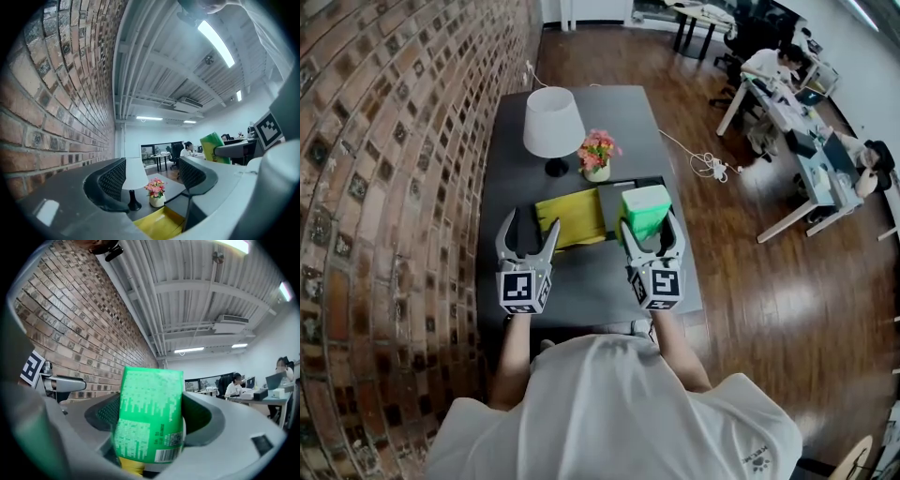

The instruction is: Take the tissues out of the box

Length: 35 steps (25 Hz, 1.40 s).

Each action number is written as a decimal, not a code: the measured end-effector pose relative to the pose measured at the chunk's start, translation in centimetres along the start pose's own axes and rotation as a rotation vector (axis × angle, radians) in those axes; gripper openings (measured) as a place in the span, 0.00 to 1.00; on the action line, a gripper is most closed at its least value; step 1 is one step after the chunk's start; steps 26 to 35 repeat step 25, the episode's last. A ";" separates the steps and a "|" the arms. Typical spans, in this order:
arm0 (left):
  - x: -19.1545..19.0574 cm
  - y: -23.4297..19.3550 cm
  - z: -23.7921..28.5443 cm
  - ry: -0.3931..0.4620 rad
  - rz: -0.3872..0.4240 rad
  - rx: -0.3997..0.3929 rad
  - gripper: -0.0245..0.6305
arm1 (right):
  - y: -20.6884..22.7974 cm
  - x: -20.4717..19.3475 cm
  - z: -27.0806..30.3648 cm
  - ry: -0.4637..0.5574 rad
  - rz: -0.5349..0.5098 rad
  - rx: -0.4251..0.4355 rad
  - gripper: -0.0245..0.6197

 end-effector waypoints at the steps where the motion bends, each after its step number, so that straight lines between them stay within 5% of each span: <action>1: 0.1 0.2 0.0 0.002 0.000 -0.002 0.56 | 0.0 0.0 0.0 -0.003 -0.006 -0.007 0.68; 35: 0.0 0.9 -0.1 -0.002 -0.028 0.046 0.56 | -0.2 -0.2 -0.8 -0.005 -0.067 -0.033 0.68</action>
Point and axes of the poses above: the fingertips, and each gripper's own axes: z forward along the fingers, y to its right, x out of its top, the point moved 9 cm from there along -z, backward along the fingers, and after that the axes turned 15 degrees about -y, right-handed, at the moved point
